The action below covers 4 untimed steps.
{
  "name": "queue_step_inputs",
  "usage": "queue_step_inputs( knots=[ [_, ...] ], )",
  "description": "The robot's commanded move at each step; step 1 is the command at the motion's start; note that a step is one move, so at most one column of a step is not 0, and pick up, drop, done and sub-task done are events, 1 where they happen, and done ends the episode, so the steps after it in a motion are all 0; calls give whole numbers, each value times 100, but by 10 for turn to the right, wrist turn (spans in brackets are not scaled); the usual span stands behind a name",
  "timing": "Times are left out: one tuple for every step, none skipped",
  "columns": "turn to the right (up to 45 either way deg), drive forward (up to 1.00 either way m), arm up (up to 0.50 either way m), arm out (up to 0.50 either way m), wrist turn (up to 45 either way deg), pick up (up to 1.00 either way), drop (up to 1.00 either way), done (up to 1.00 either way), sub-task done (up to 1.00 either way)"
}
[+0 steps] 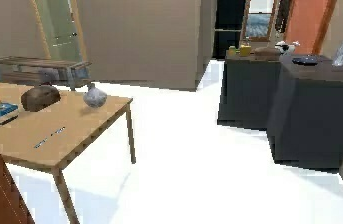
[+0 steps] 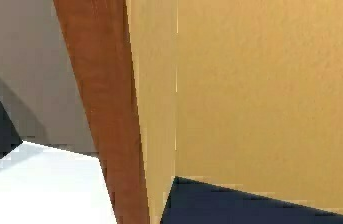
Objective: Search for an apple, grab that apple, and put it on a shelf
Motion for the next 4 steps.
queue_step_inputs(
  knots=[
    [-390, 0, 0, 0, 0, 0, 0, 0, 0],
    [0, 5, 0, 0, 0, 0, 0, 0, 0],
    [450, 0, 0, 0, 0, 0, 0, 0, 0],
    [120, 0, 0, 0, 0, 0, 0, 0, 0]
  ],
)
